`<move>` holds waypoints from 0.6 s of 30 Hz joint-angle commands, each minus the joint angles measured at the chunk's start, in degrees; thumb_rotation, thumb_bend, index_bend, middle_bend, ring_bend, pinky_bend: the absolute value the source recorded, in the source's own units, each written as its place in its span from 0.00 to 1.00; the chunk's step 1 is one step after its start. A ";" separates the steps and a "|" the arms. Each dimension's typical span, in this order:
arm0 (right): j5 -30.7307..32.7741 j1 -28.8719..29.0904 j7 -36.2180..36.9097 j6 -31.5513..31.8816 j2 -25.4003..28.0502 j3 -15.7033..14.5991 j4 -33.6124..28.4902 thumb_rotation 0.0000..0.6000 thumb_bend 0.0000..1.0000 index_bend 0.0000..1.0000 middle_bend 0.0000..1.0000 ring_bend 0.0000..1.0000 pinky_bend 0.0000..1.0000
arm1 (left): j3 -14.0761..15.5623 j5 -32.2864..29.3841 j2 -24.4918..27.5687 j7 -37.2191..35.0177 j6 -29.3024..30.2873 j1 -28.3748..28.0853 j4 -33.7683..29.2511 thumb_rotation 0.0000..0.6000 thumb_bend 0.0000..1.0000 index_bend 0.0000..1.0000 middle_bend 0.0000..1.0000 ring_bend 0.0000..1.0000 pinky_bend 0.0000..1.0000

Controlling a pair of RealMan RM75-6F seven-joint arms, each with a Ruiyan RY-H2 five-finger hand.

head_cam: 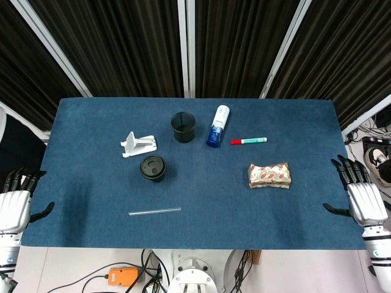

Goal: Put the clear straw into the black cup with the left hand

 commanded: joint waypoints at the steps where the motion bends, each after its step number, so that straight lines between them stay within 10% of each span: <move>1: 0.20 0.26 -0.27 -0.20 0.00 0.23 -0.18 1.00 0.03 0.00 0.01 0.00 0.02 | -0.12 -0.58 0.02 0.91 -0.12 0.01 -0.50 1.00 0.17 0.17 0.16 0.01 0.00; 18: 1.15 -0.84 -1.77 2.72 2.08 1.27 -0.86 1.00 0.03 0.00 0.01 0.00 0.02 | 1.69 3.09 -5.98 17.12 -8.65 -6.95 -10.32 1.00 0.21 0.33 0.22 0.06 0.00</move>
